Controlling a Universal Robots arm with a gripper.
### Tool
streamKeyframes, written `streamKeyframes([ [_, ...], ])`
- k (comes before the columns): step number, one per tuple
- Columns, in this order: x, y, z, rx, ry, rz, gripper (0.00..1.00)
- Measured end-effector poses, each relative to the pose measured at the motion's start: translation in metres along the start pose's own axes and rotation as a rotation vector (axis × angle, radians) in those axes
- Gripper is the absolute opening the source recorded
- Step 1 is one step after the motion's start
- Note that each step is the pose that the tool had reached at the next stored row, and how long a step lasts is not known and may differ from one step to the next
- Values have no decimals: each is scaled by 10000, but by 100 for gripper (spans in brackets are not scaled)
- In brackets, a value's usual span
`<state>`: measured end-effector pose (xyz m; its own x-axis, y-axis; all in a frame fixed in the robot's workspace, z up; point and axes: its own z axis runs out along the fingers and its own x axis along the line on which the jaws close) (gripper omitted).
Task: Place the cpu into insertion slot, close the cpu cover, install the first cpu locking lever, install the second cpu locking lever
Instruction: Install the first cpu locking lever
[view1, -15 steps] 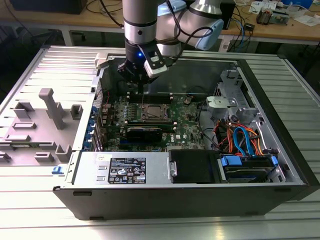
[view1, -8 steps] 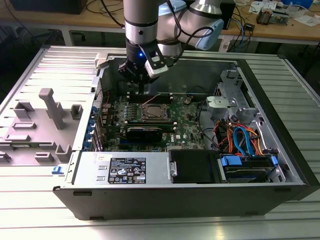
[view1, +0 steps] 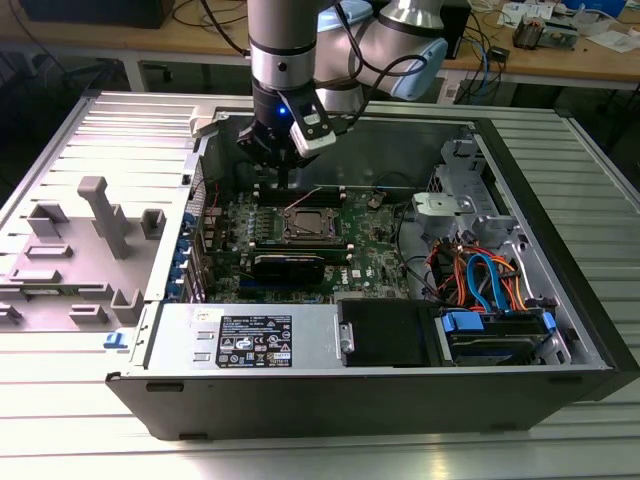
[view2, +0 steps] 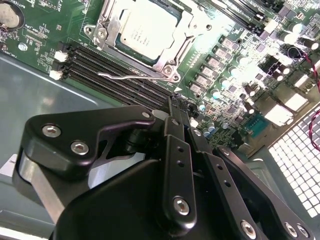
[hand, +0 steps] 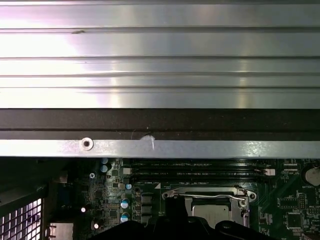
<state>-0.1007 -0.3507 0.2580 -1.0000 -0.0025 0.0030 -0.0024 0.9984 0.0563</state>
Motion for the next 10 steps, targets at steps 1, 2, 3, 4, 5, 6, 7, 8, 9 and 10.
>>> streamKeyframes([
  [1,-5,0,2,-1,-1,0,11],
  [2,-9,0,4,-1,-1,1,11],
  [3,-22,0,10,-1,-1,1,11],
  [4,-47,1,17,-1,-1,2,11],
  [5,-67,1,23,-2,-1,2,11],
  [6,-74,1,26,-1,-2,2,11],
  [7,-82,1,29,-1,-1,2,11],
  [8,-90,1,32,0,-1,1,11],
  [9,-94,0,33,0,0,0,11],
  [10,-94,0,33,2,1,2,11],
])
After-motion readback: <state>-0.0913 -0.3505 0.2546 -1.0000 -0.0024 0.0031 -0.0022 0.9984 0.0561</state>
